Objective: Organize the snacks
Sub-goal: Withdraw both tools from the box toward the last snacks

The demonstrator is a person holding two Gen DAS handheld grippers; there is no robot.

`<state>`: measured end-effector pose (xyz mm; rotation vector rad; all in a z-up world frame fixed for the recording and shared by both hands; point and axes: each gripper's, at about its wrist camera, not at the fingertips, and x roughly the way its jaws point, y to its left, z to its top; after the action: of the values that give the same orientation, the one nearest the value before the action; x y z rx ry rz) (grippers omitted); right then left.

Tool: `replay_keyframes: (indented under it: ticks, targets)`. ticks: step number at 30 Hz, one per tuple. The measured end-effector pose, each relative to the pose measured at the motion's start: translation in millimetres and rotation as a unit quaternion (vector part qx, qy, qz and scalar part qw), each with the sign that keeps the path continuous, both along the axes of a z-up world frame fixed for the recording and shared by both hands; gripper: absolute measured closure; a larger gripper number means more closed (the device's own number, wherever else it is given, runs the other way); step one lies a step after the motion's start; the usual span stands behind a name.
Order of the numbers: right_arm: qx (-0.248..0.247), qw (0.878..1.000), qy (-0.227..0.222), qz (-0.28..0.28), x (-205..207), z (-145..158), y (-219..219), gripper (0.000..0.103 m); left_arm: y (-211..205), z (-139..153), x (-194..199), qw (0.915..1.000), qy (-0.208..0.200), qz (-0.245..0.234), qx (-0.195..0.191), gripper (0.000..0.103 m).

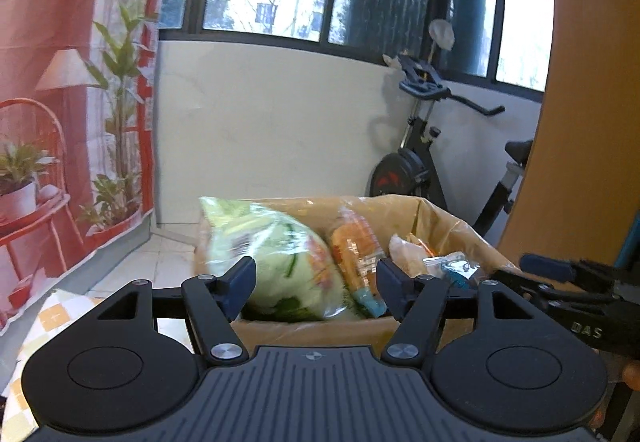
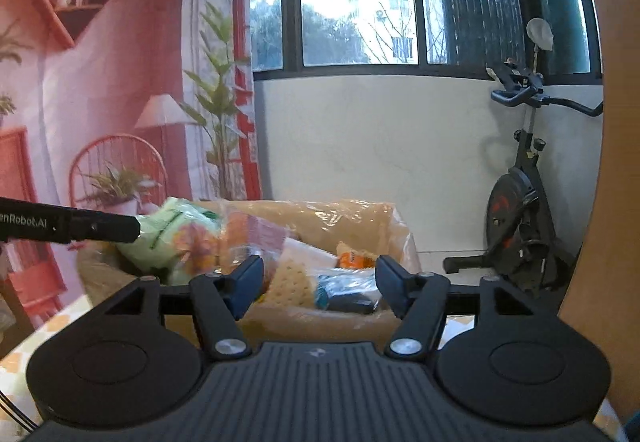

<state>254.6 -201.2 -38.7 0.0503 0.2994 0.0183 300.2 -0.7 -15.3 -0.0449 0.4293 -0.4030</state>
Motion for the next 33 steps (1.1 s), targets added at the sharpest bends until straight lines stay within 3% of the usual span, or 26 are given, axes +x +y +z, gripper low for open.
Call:
replay_keyframes:
  ticks: [7, 12, 21, 27, 33]
  targets:
    - [0.039, 0.999, -0.001, 0.024, -41.6, -14.1, 7.7, 0.038, 38.4, -14.6, -29.9, 0.9995, 0.017, 0.022, -0.011, 0.034]
    - [0.035, 0.998, 0.026, 0.039, -59.7, -41.7, 20.3, 0.038, 49.3, -48.2, -39.4, 0.9973, 0.065, 0.031, -0.014, 0.034]
    - [0.043, 0.992, 0.106, 0.047, -59.3, -104.5, 28.3, 0.038, 17.3, -124.5, -26.2, 0.9853, 0.165, 0.045, 0.005, 0.034]
    - [0.046, 0.987, 0.149, 0.04, -57.2, -136.0, 23.5, 0.038, -7.1, -161.9, -15.5, 0.9787, 0.196, 0.049, 0.035, 0.034]
    - [0.056, 0.984, 0.168, 0.029, -56.1, -153.0, 13.2, 0.038, -17.0, -174.6, -8.8, 0.9761, 0.201, 0.056, 0.059, 0.034]
